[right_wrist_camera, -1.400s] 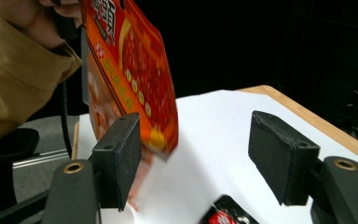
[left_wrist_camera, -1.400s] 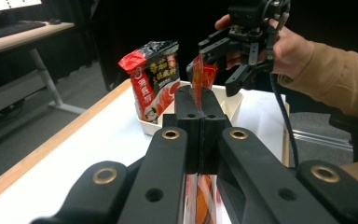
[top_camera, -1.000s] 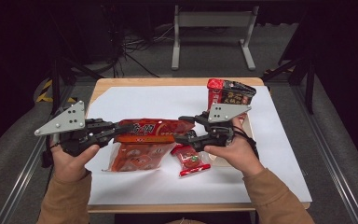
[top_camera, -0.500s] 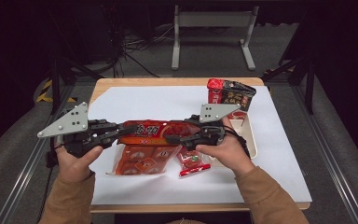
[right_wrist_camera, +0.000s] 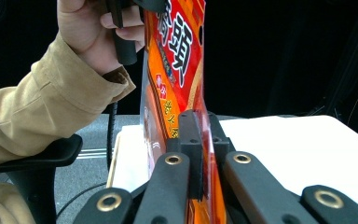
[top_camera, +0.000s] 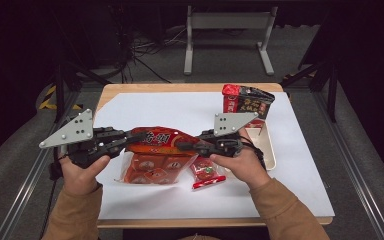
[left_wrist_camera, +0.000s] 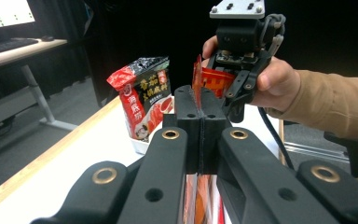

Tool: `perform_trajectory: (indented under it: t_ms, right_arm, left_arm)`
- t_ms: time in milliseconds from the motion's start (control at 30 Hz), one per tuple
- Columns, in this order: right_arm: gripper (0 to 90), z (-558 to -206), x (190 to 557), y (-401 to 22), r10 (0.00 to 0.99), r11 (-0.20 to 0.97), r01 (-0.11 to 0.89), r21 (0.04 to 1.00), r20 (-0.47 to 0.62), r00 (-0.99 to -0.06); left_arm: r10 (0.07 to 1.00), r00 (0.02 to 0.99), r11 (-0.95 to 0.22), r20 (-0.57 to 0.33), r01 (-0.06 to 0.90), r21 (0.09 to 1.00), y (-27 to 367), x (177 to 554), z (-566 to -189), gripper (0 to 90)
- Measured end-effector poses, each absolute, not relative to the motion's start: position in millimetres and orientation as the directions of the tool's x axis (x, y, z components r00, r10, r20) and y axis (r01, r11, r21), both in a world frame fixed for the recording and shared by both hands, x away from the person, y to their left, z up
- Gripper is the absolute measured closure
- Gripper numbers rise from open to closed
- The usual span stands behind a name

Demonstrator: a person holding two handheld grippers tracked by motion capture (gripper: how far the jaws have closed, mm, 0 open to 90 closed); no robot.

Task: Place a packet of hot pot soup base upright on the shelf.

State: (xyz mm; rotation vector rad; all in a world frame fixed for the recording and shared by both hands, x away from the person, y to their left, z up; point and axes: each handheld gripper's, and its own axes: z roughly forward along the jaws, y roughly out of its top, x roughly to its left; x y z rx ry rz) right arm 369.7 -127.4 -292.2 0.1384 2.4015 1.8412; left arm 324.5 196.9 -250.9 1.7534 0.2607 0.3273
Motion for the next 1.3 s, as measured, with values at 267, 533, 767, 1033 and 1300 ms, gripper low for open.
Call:
perform_trajectory:
  t_ms: [267, 533, 767, 1033, 1300]
  right_arm:
    - [89.7, -279.0, 363.5, -129.6, 0.162, 0.273, -0.003, 0.962, -0.049, -0.986]
    - [89.7, -262.5, 359.3, -133.9, 0.176, 0.303, -0.001, 0.953, -0.057, -0.983]
    - [89.8, -249.6, 355.2, -134.3, 0.178, 0.336, -0.011, 0.942, -0.075, -0.981]
    - [89.8, -233.8, 354.7, -137.5, 0.195, 0.375, -0.018, 0.927, -0.097, -0.976]
    - [89.7, -216.2, 355.9, -146.4, 0.221, 0.402, -0.014, 0.915, -0.112, -0.969]
  left_arm:
    - [0.353, 0.933, -0.185, 0.074, -0.008, 0.983, 199.2, 326.6, -252.0, 90.0]
    - [0.36, 0.931, -0.182, 0.06, 0.007, 0.983, 198.2, 329.2, -253.6, 88.9]
    - [0.378, 0.924, -0.176, 0.052, 0.017, 0.984, 199.8, 332.1, -254.9, 83.1]
    - [0.428, 0.903, -0.164, 0.032, 0.042, 0.986, 204.9, 336.2, -256.8, 68.1]
    - [0.452, 0.892, -0.159, 0.015, 0.064, 0.985, 209.8, 339.9, -258.8, 56.8]
